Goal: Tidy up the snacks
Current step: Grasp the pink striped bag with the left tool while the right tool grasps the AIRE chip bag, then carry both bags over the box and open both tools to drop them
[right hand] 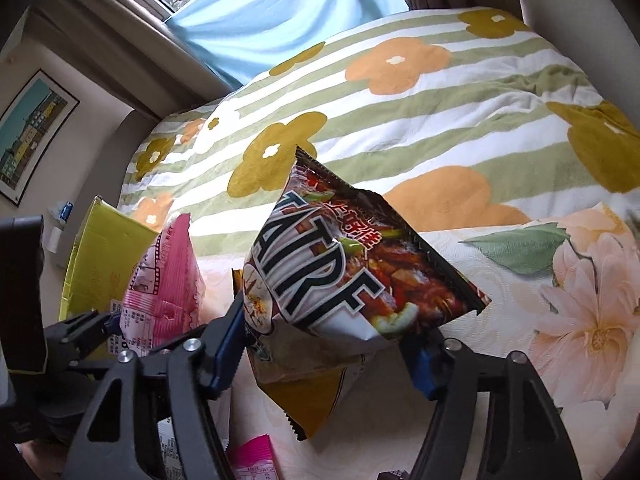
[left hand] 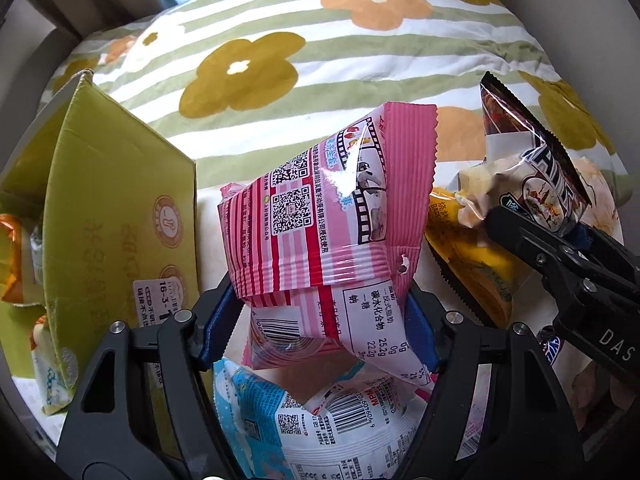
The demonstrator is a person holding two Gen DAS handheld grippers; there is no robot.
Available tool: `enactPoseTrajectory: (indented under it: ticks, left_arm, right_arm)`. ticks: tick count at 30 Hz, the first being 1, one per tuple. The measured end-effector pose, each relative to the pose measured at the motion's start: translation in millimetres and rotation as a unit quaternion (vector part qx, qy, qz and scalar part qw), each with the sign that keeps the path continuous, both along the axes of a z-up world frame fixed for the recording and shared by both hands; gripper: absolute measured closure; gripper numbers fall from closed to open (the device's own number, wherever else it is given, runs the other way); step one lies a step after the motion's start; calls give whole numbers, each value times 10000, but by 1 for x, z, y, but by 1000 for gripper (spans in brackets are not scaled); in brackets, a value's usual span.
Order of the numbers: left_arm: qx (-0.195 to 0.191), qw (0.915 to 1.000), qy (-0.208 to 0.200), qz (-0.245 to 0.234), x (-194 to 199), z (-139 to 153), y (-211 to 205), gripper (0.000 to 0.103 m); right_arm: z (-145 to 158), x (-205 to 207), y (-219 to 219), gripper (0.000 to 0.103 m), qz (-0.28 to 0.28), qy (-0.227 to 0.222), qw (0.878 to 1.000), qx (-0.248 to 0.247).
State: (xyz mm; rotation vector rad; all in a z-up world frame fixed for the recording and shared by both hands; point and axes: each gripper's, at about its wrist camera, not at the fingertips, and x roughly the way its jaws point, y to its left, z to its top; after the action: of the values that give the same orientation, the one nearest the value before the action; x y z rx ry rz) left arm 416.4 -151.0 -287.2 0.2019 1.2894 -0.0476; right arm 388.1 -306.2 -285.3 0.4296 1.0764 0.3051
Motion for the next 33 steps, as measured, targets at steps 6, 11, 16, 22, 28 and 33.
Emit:
enactPoseTrajectory:
  ticks: [6, 11, 16, 22, 28, 33]
  left_arm:
    - [-91, 9998, -180, -25, -6, 20, -2, 34]
    - [-203, 9985, -499, -43, -16, 53, -5, 34]
    - [-290, 9946, -998, -51, -32, 98, -4, 34]
    - [-424, 9879, -1490, 70, -50, 150, 20, 34]
    - [-487, 9805, -1879, 319, -64, 188, 66, 34]
    - [-516, 9760, -2038, 561, -74, 200, 122, 34]
  right_arm:
    - [18, -9, -4, 51, 19, -249, 9996, -137]
    - [48, -19, -2, 52, 123, -531, 9981, -293]
    - [85, -31, 2, 52, 216, -834, 9956, -360]
    - [128, -47, 21, 52, 440, -1209, 9906, -474]
    - [165, -52, 54, 52, 735, -1448, 9855, -492]
    - [180, -57, 93, 52, 875, -1587, 9824, -444]
